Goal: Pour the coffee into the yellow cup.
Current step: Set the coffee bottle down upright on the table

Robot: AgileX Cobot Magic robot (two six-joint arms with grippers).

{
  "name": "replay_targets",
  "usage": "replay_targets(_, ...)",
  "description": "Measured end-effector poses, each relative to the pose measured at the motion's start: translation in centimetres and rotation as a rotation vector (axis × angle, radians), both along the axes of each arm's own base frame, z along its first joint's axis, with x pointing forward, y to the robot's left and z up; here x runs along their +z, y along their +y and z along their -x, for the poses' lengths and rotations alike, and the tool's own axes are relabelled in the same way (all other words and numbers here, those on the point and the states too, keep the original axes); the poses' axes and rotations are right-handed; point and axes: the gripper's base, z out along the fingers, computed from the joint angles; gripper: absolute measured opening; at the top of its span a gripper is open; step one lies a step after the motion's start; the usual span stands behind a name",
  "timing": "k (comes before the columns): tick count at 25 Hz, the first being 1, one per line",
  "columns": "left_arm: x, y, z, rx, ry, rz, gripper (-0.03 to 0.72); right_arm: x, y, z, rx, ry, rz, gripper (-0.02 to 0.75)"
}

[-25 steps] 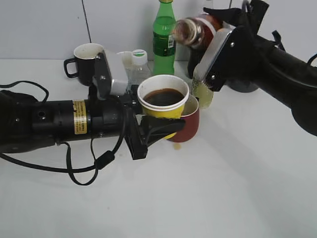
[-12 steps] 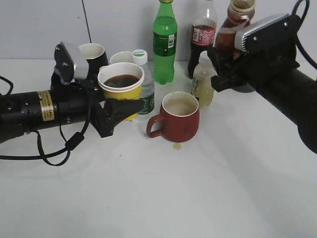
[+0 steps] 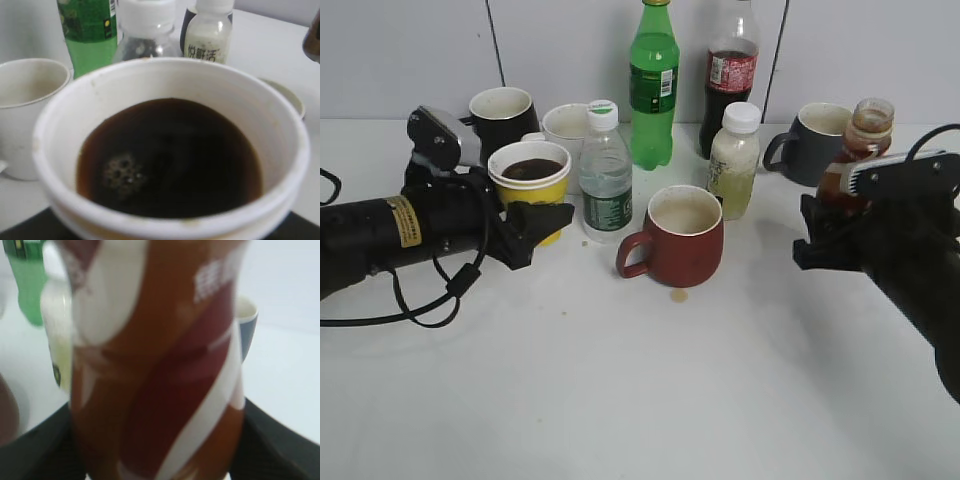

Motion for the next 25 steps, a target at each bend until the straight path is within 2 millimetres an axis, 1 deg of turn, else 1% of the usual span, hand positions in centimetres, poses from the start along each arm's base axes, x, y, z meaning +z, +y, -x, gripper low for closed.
replay_targets(1, -0.7, 0.1, -0.1, 0.011, -0.002, -0.016, 0.452, -0.8, 0.0, 0.0, 0.000, 0.025, 0.011, 0.507)
replay_targets(4, -1.8, 0.3, -0.5, 0.045, -0.013, -0.023, 0.452, -2.7, 0.0, -0.2, -0.020, 0.087, 0.003, 0.507)
replay_targets(7, -2.9, 0.3, -0.7, 0.064, -0.023, -0.007, 0.452, -3.7, 0.2, -0.8, -0.038, 0.108, -0.016, 0.507)
replay_targets(14, -5.5, 0.6, -1.0, 0.109, -0.052, 0.000, 0.452, -4.8, 0.8, -2.3, -0.039, 0.106, -0.023, 0.507)
replay_targets(19, -6.8, 1.0, -1.3, 0.172, -0.045, 0.021, 0.452, -4.9, 0.9, -2.5, -0.040, 0.105, -0.026, 0.507)
replay_targets(25, -8.2, 0.9, -2.0, 0.181, -0.040, 0.019, 0.452, -4.9, 0.9, -2.5, -0.040, 0.105, -0.027, 0.507)
